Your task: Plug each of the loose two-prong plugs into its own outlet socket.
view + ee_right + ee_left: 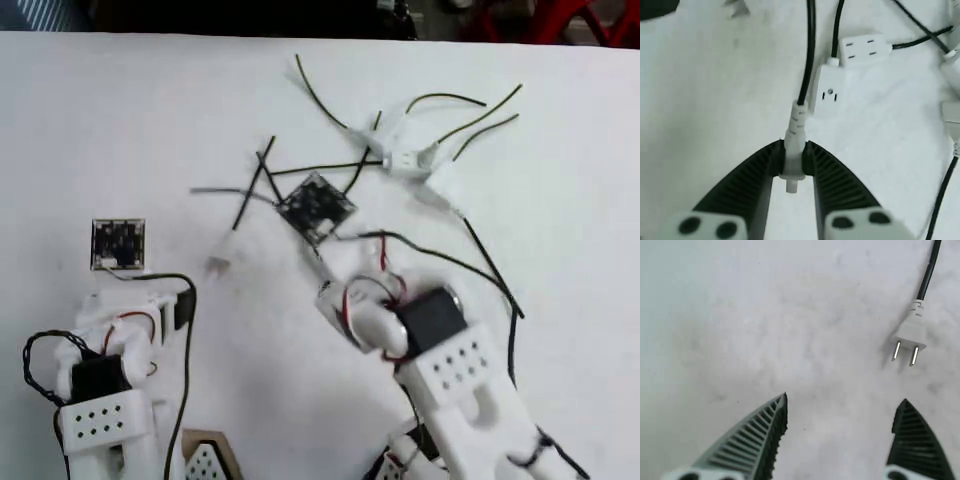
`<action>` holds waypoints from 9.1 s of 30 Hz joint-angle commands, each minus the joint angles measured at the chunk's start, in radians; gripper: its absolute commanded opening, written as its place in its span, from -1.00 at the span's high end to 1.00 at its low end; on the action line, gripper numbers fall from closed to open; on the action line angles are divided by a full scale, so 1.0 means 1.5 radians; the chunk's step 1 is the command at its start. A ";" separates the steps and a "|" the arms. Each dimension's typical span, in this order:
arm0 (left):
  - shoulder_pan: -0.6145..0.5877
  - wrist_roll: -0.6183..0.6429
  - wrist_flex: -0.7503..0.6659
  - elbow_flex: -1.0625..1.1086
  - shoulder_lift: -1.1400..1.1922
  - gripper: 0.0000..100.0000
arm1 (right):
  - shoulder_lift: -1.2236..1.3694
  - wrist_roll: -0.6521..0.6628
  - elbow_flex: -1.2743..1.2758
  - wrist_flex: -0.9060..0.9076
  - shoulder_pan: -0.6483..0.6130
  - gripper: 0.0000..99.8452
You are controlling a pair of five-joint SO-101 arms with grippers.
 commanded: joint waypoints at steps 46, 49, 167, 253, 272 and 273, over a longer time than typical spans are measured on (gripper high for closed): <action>0.401 0.109 -0.041 -0.150 -0.092 0.34 | -0.143 -0.286 0.351 -0.483 -0.129 0.97; 0.391 0.113 -0.030 -0.150 -0.112 0.34 | -0.143 -0.286 0.351 -0.481 -0.129 0.97; 0.293 -0.044 0.255 -0.539 0.412 0.31 | -0.211 -0.177 0.395 -0.539 0.153 0.96; -0.075 -0.018 0.048 0.026 -0.155 0.31 | 0.477 0.001 0.062 -0.395 -0.171 0.97; -0.075 -0.018 0.048 0.026 -0.155 0.31 | 0.254 0.003 0.061 -0.412 -0.170 0.97; -0.075 -0.018 0.048 0.027 -0.155 0.31 | 0.229 0.004 0.060 -0.412 -0.170 0.97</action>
